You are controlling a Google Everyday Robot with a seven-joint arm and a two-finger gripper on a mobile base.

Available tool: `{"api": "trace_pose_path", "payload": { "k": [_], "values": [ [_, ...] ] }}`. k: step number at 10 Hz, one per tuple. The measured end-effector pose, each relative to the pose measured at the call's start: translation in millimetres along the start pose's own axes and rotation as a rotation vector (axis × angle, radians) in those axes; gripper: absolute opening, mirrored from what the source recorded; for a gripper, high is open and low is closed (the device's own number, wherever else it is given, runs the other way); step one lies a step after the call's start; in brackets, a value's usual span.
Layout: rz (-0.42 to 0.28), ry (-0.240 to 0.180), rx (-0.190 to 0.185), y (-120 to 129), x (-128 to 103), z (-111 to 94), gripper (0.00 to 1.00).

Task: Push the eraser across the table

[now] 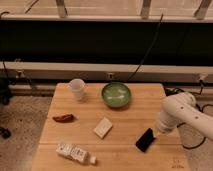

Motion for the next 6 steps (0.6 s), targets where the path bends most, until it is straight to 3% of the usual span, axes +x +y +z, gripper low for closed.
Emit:
{"api": "trace_pose_path", "payload": {
  "k": [6],
  "values": [
    [0.007,0.037,0.07,-30,19,20,0.13]
  ]
}}
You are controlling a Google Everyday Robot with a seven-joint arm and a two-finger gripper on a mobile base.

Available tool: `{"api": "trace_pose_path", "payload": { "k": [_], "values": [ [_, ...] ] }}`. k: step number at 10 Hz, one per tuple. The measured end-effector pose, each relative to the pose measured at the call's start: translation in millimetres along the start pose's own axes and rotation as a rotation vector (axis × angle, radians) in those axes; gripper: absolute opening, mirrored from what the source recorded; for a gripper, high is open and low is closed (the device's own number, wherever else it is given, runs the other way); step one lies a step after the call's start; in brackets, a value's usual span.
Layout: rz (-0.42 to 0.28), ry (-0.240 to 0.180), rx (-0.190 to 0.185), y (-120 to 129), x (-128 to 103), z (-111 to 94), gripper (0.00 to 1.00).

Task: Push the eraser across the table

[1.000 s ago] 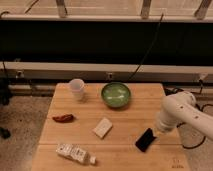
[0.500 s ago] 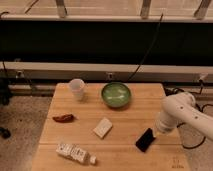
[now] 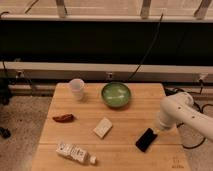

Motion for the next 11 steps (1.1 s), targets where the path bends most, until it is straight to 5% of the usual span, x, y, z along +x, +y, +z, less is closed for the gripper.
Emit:
{"api": "trace_pose_path", "payload": {
  "k": [6,11],
  "values": [
    [0.022,0.028,0.017,-16,16,10,0.13],
    [0.023,0.027,-0.003,-11,20,18,0.13]
  ]
}}
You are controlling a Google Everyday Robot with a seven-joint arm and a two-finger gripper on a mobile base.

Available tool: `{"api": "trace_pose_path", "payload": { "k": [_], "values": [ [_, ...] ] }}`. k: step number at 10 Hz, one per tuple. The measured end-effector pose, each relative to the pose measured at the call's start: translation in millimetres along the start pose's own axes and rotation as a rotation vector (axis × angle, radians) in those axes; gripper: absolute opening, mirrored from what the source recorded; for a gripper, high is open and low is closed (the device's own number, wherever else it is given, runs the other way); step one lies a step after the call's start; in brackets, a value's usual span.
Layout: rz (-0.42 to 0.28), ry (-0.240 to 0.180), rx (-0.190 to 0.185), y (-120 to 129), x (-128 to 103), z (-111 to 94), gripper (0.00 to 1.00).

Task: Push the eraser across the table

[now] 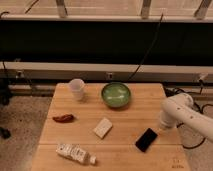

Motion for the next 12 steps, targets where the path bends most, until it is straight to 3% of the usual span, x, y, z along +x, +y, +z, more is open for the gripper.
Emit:
{"api": "trace_pose_path", "payload": {
  "k": [3,12],
  "values": [
    [-0.021,-0.01,-0.012,3,-16,0,0.13],
    [-0.06,-0.029,-0.048,12,-28,4,0.13]
  ]
}}
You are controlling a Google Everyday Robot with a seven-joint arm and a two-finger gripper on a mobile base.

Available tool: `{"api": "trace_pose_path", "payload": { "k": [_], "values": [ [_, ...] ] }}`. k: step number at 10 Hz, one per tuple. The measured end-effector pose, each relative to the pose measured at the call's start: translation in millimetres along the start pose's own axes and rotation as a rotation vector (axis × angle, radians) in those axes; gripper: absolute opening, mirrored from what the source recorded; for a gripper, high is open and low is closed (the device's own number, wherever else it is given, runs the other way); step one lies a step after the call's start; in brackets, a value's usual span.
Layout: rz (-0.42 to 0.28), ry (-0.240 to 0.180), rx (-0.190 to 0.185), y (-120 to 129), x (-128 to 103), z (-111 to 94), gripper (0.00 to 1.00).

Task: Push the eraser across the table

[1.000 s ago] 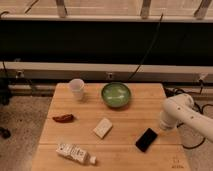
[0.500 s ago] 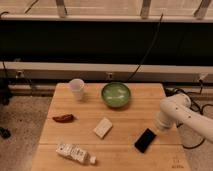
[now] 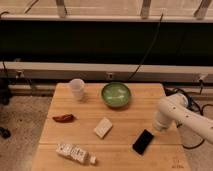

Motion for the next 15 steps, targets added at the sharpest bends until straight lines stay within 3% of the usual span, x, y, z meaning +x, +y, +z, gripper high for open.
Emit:
{"api": "trace_pose_path", "payload": {
  "k": [15],
  "values": [
    [-0.102,-0.035,-0.065,24,-38,9,0.13]
  ]
}}
